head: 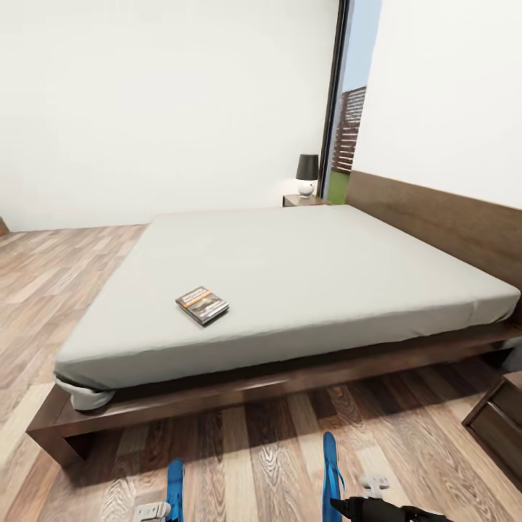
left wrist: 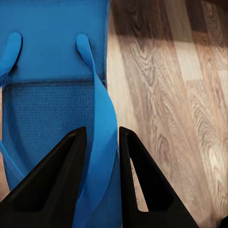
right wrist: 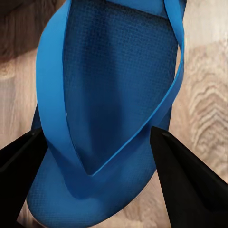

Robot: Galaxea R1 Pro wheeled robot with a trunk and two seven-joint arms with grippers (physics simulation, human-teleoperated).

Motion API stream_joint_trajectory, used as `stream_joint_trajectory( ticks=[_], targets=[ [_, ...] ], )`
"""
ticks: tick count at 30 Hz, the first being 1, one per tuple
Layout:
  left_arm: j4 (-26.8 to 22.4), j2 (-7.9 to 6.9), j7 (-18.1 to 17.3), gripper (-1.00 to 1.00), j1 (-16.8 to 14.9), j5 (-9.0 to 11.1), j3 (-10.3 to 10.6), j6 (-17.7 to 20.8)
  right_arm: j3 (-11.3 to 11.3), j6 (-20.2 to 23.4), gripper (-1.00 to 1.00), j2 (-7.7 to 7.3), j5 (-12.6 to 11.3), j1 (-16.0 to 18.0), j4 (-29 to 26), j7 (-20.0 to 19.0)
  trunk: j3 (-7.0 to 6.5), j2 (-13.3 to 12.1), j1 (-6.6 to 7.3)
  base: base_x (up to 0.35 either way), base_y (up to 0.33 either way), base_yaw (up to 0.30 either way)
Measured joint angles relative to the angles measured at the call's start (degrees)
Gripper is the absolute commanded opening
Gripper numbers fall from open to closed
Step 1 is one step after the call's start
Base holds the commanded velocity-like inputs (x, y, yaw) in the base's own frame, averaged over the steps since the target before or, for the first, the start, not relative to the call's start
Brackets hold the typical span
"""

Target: In the bedroom, move the book from the bed onto either nightstand, and place the two sandals side by side next to the bed.

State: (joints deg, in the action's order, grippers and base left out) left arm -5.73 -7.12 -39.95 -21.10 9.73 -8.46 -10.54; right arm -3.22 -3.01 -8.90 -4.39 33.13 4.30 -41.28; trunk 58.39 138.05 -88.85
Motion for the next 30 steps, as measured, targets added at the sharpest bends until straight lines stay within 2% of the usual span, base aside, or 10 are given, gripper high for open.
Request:
stream_joint_trajectory(
  ticks=[25, 30],
  targets=[
    [0.00, 0.00, 0.00, -1.00, -0.01, 0.00, 0.01, 0.00, 0.01, 0.00, -1.00, -0.01, 0.00, 0.00, 0.00, -0.03, 0.00, 0.00, 0.00, 0.000, 0.000, 0.267],
    [0.02, 0.01, 0.01, -1.00, -0.04, -0.01, 0.00, 0.00, 0.06, 0.01, -1.00, 0.03, 0.07, -0.01, -0.01, -0.08, 0.00, 0.00, 0.00, 0.000, 0.000, 0.077]
  ],
)
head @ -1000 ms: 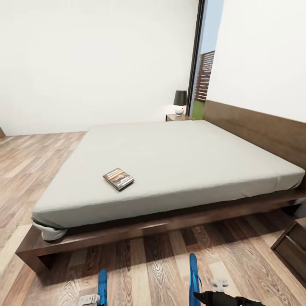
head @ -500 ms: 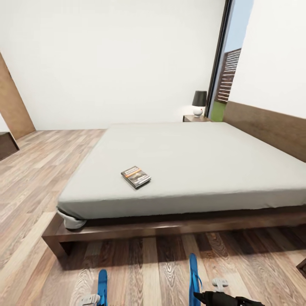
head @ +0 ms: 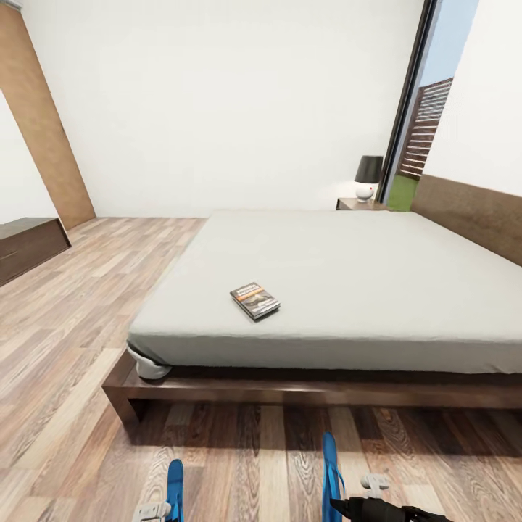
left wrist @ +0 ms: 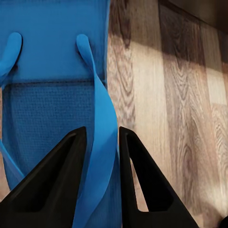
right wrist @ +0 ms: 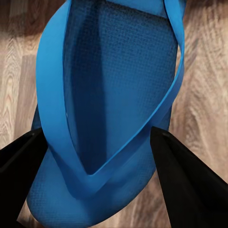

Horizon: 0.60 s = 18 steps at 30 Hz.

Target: In the bedroom, move the book from the bed onto either nightstand, and place the two sandals side by side next to the bed.

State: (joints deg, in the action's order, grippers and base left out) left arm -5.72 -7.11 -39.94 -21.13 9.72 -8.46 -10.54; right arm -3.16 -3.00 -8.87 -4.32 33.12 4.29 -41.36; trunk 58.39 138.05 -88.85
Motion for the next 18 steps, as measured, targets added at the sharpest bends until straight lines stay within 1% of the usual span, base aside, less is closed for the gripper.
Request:
stream_joint_trajectory(
  ticks=[18],
  targets=[
    [0.00, 0.00, -0.07, -1.00, 0.01, -0.01, 0.02, 0.00, -0.02, 0.07, -1.00, -0.07, -0.26, 0.00, 0.00, -0.08, 0.00, 0.00, 0.00, 0.000, 0.000, 0.001]
  ],
)
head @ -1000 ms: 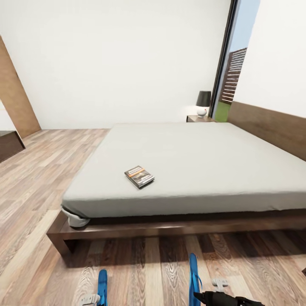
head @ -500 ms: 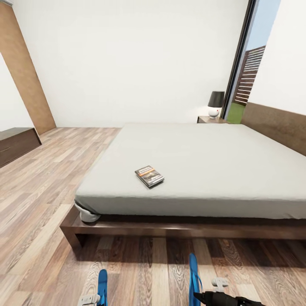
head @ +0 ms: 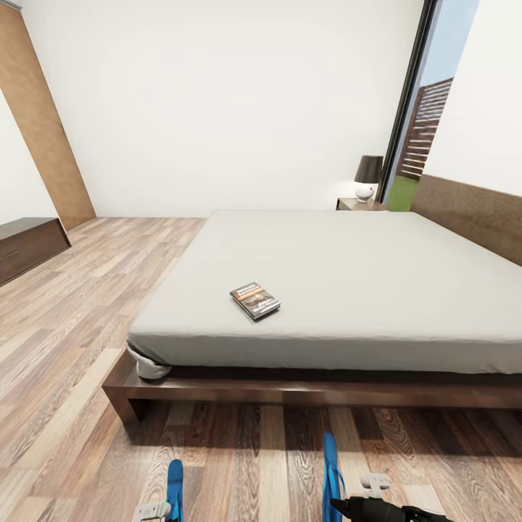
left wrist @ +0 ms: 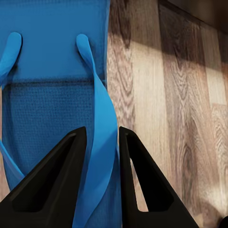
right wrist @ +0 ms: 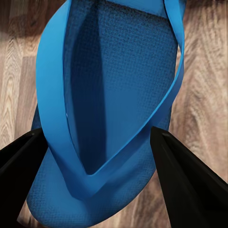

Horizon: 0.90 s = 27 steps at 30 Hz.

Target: In the bedroom, move the book from the bed onto either nightstand, and place the two sandals side by side next to the bed.

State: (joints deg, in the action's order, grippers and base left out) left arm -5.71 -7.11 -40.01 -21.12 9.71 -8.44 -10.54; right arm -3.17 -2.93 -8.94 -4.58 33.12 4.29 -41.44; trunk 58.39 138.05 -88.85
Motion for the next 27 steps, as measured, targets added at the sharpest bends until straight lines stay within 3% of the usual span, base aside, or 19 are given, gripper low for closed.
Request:
stream_joint_trajectory(
  ticks=[2, 5, 10, 12, 15, 18, 22, 27],
  targets=[
    [-0.06, -0.05, -0.03, -1.00, -0.01, 0.01, -0.05, 0.03, -0.02, 0.01, -1.00, -0.01, -0.07, 0.00, 0.00, 0.00, 0.00, 0.00, 0.00, 0.000, 0.000, 0.000],
    [-5.78, -0.47, -0.47, -1.00, -0.20, 0.39, -0.30, 2.52, -0.05, 0.01, -1.00, -0.07, -0.08, 0.00, 0.00, 0.00, -0.01, 0.00, 0.00, 0.000, 0.000, 0.000],
    [-24.31, -0.51, 0.74, -1.00, -0.55, -1.16, 1.18, 22.61, -0.04, 0.01, -1.00, -0.08, -0.08, 0.00, 0.00, -0.04, -0.01, 0.00, 0.00, 0.000, 0.000, 0.000],
    [-31.08, -0.31, 5.69, -1.00, -0.56, -6.40, 2.50, 30.21, -0.05, 0.01, -1.00, -0.09, -0.08, 0.00, 0.00, -0.21, 0.00, 0.00, 0.00, 0.000, 0.000, 0.000],
    [-34.27, 0.89, 16.70, -1.00, -0.56, -12.98, 3.16, 35.53, -0.05, 0.01, -1.00, -0.12, -0.09, 0.00, 0.00, -0.48, 0.00, 0.00, 0.00, 0.000, 0.000, 0.000],
    [-34.56, 2.15, 21.70, -1.00, -0.56, -14.62, 3.36, 36.74, -0.06, 0.01, -1.00, -0.26, -0.10, 0.00, -0.03, -0.59, 0.00, 0.00, 0.00, 0.000, 0.000, 0.000],
    [-34.34, 2.39, 22.87, -1.00, -0.56, -15.03, 3.36, 36.42, -0.07, 0.02, -1.00, -0.71, -0.11, 0.00, -0.07, -0.57, 0.00, 0.00, 0.00, 0.000, 0.000, 0.000],
    [-32.56, 2.40, 23.03, -1.00, -0.56, -14.92, 3.20, 32.97, -0.05, 0.01, -1.00, -0.96, -0.11, 0.00, -0.09, -0.56, 0.00, 0.00, 0.00, 0.000, 0.000, 0.000]
  ],
)
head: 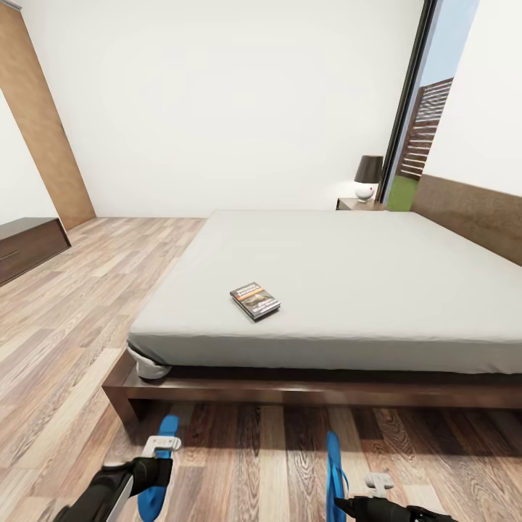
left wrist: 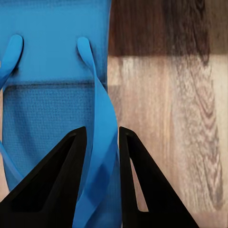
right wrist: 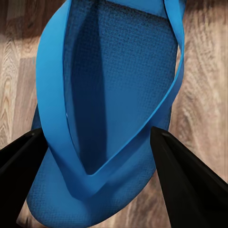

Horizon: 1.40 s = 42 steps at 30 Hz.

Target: In the bedroom, move the book from the bed onto either nightstand, and place the two sandals side by side next to the bed.

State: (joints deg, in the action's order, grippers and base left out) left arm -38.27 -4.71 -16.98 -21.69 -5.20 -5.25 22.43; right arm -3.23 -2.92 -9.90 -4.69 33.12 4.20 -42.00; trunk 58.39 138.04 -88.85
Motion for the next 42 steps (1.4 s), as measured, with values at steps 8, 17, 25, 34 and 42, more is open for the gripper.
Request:
stream_joint_trajectory(
  ticks=[8, 17, 25, 34, 42],
  targets=[
    [1.00, 0.00, 0.05, -1.00, 0.14, 0.17, -0.07, -1.40, -0.04, 0.20, -1.00, -1.74, -0.14, 0.00, 0.00, -0.25, 0.00, 0.00, 0.00, 0.000, 0.000, 0.000],
    [0.51, 2.19, 11.73, -1.00, -1.27, -0.32, 0.02, -0.77, 0.00, 0.61, -1.00, -7.17, -0.18, 0.00, 0.00, -0.41, -0.01, 0.00, 0.00, 0.000, 0.000, 0.000],
    [3.45, 2.47, 14.28, -1.00, -3.21, -0.43, 0.05, -0.71, 0.00, 0.61, -1.00, -7.30, -0.17, 0.00, 0.00, -0.48, 0.00, 0.00, 0.00, 0.000, 0.000, 0.000],
    [5.02, 2.54, 14.32, -1.00, -3.26, -0.51, 0.14, -2.11, -0.21, 0.84, -1.00, -9.63, -0.42, 0.00, 0.01, -10.22, 0.00, 0.00, 0.00, 0.000, 0.000, 0.000],
    [4.98, 2.56, 14.32, -1.00, -3.26, -0.60, 0.24, -2.23, -0.68, 0.99, -1.00, -15.76, -6.60, 0.01, -0.04, -21.52, 0.00, 0.00, 0.00, 0.000, 0.000, 0.000]
  ],
)
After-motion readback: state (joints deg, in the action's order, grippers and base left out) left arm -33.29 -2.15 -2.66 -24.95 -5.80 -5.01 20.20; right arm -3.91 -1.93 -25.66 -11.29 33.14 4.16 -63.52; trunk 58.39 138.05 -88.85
